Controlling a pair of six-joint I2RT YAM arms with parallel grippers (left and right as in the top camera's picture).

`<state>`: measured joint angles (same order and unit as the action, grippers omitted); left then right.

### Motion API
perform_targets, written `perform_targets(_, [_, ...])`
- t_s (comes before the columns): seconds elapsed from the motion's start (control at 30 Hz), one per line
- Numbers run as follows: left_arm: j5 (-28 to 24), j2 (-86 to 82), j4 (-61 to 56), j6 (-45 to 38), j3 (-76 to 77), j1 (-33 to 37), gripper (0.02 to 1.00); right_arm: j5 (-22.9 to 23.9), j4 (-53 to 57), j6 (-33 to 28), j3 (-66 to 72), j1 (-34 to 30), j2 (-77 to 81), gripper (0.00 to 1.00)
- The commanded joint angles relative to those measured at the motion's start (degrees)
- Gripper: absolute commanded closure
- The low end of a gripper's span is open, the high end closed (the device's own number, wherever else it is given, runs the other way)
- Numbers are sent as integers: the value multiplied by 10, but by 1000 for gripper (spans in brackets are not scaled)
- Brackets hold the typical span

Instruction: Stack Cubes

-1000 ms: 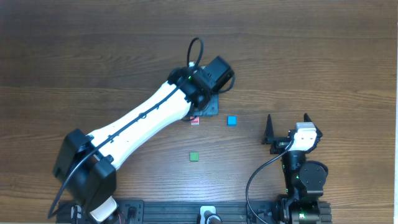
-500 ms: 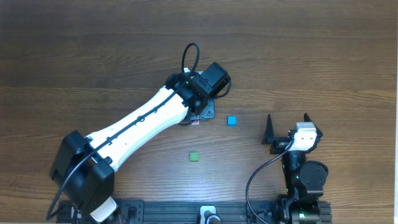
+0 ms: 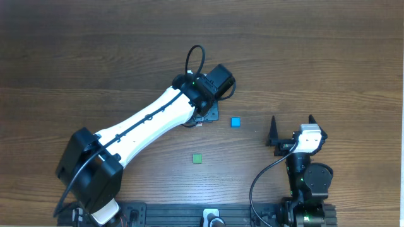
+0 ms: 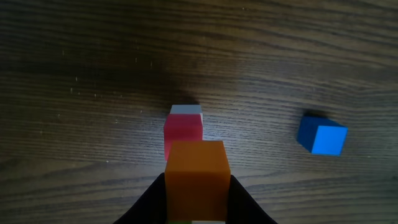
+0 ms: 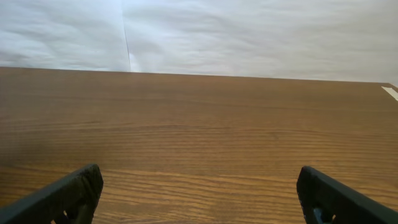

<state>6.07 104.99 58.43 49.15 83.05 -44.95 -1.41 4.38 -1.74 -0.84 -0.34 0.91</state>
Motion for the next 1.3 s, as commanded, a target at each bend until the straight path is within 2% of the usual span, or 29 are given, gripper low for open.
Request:
perform_targets(0.03, [4, 19, -2, 8, -3, -2, 847, -1, -2, -1, 5, -3, -5, 12])
perform_targets(1.3, [-11, 38, 5, 12, -7, -2, 844, -1, -2, -1, 5, -3, -5, 7])
